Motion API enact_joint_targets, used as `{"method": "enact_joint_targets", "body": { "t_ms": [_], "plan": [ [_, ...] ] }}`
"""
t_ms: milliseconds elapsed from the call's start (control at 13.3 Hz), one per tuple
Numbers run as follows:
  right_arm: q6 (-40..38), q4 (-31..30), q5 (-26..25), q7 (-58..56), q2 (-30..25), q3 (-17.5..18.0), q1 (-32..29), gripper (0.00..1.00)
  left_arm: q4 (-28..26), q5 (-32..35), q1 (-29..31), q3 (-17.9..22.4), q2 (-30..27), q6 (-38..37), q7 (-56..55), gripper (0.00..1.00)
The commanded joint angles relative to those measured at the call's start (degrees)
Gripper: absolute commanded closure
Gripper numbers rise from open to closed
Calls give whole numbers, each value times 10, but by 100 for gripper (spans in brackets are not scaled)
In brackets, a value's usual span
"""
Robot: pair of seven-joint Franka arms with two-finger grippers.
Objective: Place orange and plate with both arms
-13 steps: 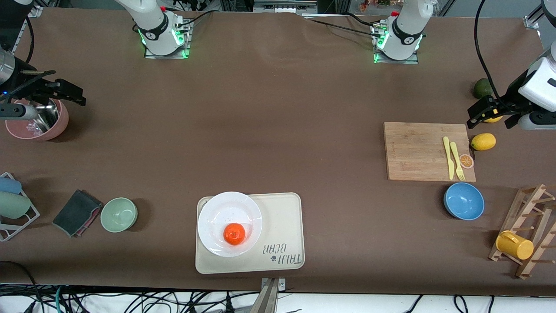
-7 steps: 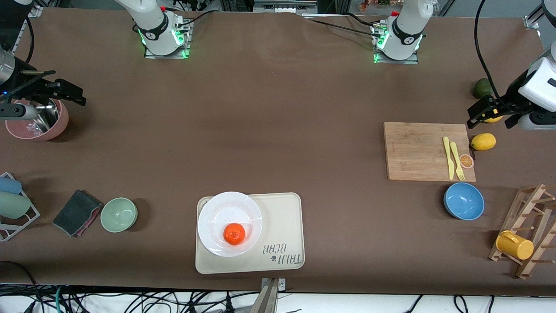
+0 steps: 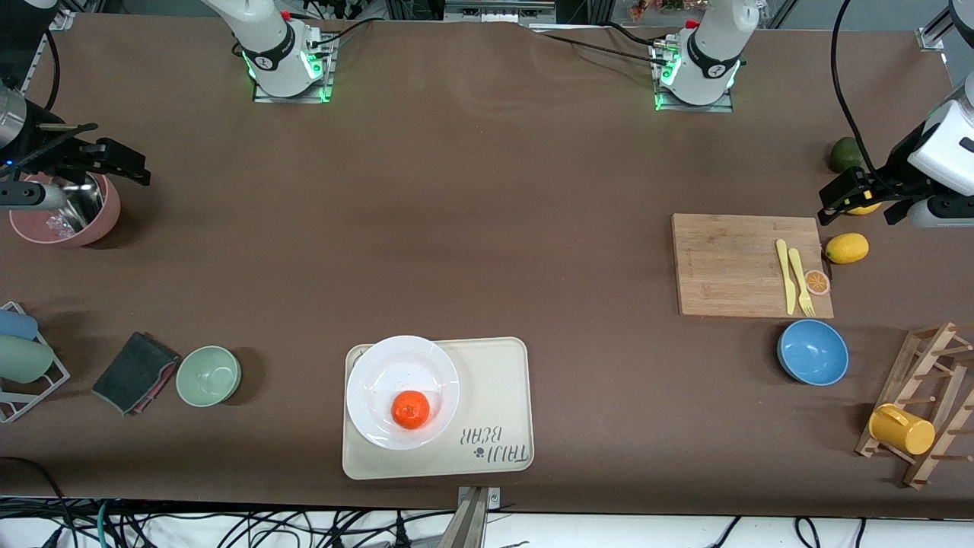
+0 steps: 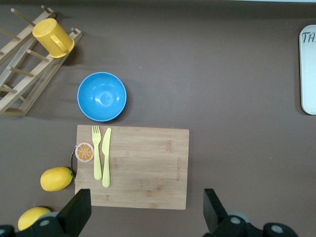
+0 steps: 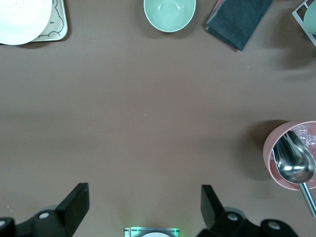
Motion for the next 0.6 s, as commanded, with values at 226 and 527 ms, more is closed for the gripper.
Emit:
{"method": "enact_joint_targets", "body": {
  "t_ms": [226, 527],
  "plan": [
    [-22, 11, -6, -3, 3, 3, -3, 0, 15, 12, 2, -2, 4, -11, 9, 0],
    [-22, 11, -6, -3, 3, 3, -3, 0, 15, 13, 2, -1, 4, -11, 9, 0]
  ]
}}
